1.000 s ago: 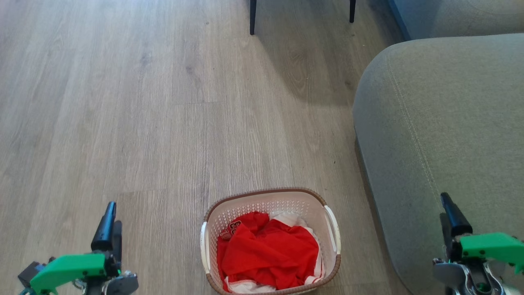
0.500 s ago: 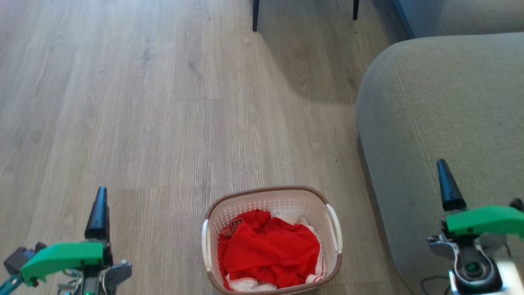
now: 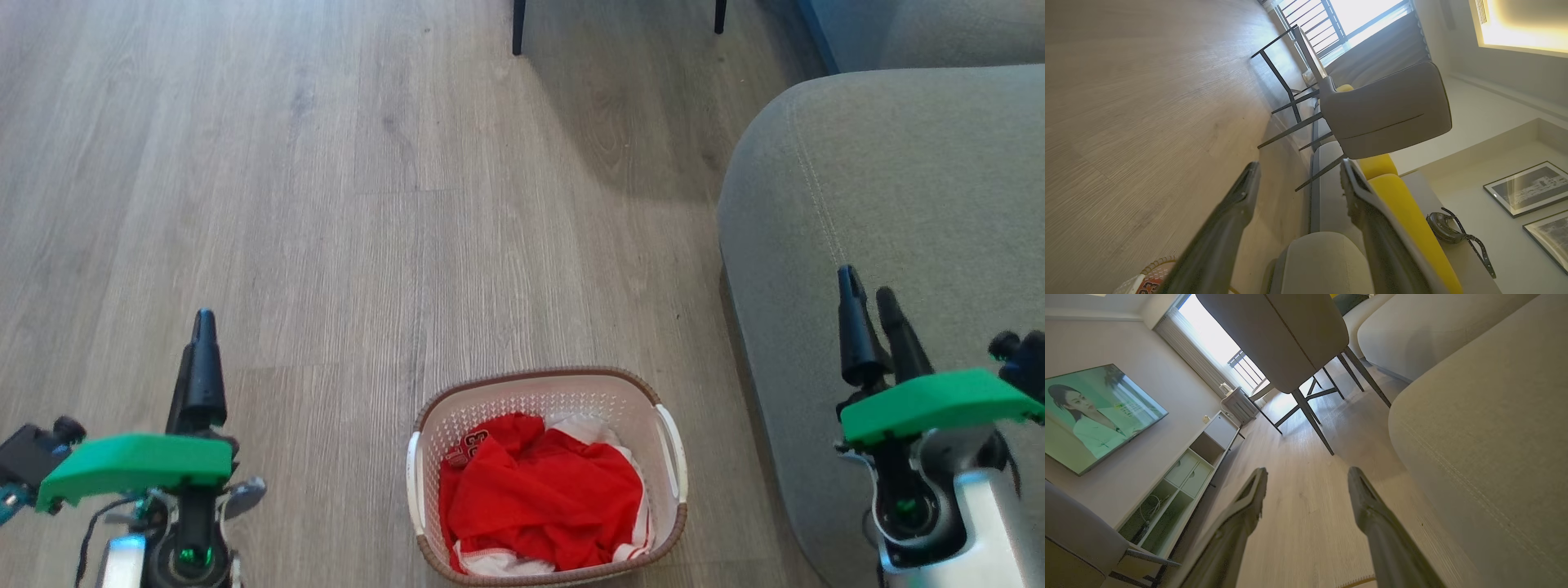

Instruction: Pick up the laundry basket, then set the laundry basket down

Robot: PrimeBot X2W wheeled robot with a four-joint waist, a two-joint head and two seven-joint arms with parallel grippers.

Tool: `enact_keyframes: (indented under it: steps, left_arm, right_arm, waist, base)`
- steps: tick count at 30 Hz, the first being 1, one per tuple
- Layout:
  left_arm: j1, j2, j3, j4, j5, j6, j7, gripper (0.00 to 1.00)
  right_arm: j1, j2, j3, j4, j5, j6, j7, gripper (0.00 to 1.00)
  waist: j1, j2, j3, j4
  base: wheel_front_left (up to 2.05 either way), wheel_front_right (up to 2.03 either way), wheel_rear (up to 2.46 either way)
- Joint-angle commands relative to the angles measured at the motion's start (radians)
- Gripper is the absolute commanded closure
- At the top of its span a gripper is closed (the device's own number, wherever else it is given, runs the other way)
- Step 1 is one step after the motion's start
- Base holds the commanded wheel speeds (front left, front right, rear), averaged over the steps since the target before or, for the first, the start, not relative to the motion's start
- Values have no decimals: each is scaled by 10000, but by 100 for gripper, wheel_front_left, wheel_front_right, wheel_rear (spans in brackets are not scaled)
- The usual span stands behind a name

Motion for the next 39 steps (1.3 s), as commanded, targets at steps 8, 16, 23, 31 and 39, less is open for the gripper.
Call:
enact_keyframes:
  steps: [8, 16, 23, 31, 39]
  left_arm:
    - [-759, 97, -705, -1423, 2351, 1561, -338, 0]
    - [-1011, 113, -2364, -1699, 5185, 3004, -601, 0]
    - [-1254, 567, -3651, -1564, 6210, 4161, -806, 0]
    - [-1513, 1009, -4862, -1231, 6673, 4150, -1040, 0]
    - [-1140, 361, -3734, -253, 6541, 2856, -1274, 0]
  right_arm:
    - [-836, -414, 493, -1026, -1773, 40, -351, 0]
    - [-1004, -597, 922, -1453, -3254, 45, -614, 0]
    - [-1011, -706, 1205, -1485, -4268, 49, -819, 0]
    - [-988, -613, 1232, -1539, -5449, 53, -1052, 0]
    - [-885, -570, 1284, -1197, -7118, 58, -1287, 0]
  waist:
    - [0, 0, 90, 42]
    - [0, 0, 141, 75]
    - [0, 0, 140, 61]
    - [0, 0, 121, 44]
    - [0, 0, 75, 7]
  base:
    - [0, 0, 0]
    - [0, 0, 0]
    - [0, 0, 0]
    - [0, 0, 0]
    - [0, 0, 0]
